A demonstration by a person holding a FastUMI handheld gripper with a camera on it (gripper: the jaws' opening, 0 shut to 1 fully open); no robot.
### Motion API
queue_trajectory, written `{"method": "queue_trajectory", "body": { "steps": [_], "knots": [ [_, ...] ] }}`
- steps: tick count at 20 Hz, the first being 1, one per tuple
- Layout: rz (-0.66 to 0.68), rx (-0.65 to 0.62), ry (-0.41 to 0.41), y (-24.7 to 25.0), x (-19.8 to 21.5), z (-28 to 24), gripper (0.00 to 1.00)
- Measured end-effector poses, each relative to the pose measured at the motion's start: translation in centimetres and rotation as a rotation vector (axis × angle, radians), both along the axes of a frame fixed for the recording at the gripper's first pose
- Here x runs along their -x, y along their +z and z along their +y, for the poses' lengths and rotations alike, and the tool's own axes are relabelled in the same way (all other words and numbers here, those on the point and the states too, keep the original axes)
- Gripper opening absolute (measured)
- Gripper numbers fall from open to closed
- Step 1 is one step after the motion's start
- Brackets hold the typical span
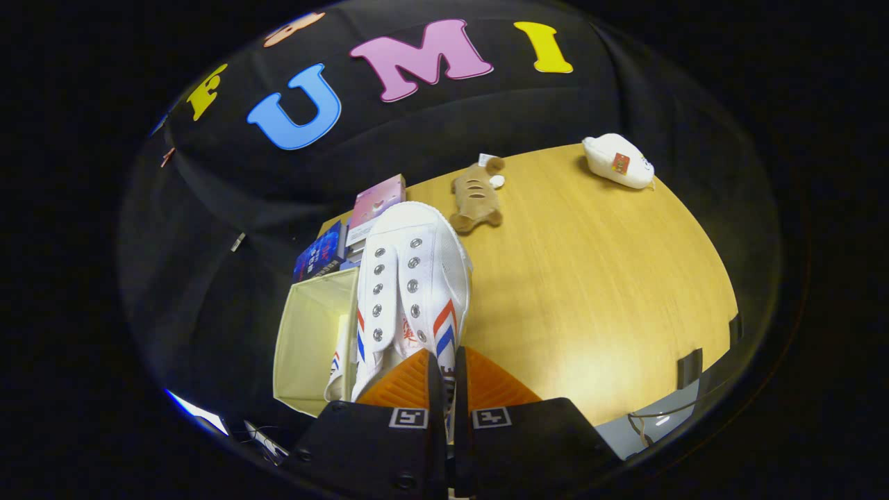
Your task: Open the storage box then place both shoes into the box .Put the left shoe in first, then the right shoe, with the right side of both shoes facing outward in a uniform manner.
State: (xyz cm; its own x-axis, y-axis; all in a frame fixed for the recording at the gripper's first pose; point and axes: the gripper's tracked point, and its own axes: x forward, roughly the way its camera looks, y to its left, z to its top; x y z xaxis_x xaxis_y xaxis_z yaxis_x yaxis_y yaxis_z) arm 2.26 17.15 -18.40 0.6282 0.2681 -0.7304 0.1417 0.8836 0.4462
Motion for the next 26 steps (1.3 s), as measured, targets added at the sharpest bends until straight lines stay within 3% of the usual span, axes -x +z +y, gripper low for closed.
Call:
{"method": "queue_trajectory", "body": {
  "steps": [9,18,20,21,23,24,26],
  "knots": [
    [0.03,-0.081,0.099,1.4,-0.6,12.6,0.08],
    [0.135,-0.023,0.082,-3.2,-2.4,15.8,0.08],
    [0.145,-0.043,0.089,-3.4,-2.3,16.8,0.16],
    [0.142,-0.057,0.098,-3.2,-2.3,17.3,0.34],
    [0.092,-0.122,0.102,-1.5,-2.9,18.2,0.51],
    [0.07,-0.141,0.093,-0.3,-3.3,18.1,0.55],
    [0.028,-0.145,0.082,1.5,-3.6,16.9,0.88]
  ]
}}
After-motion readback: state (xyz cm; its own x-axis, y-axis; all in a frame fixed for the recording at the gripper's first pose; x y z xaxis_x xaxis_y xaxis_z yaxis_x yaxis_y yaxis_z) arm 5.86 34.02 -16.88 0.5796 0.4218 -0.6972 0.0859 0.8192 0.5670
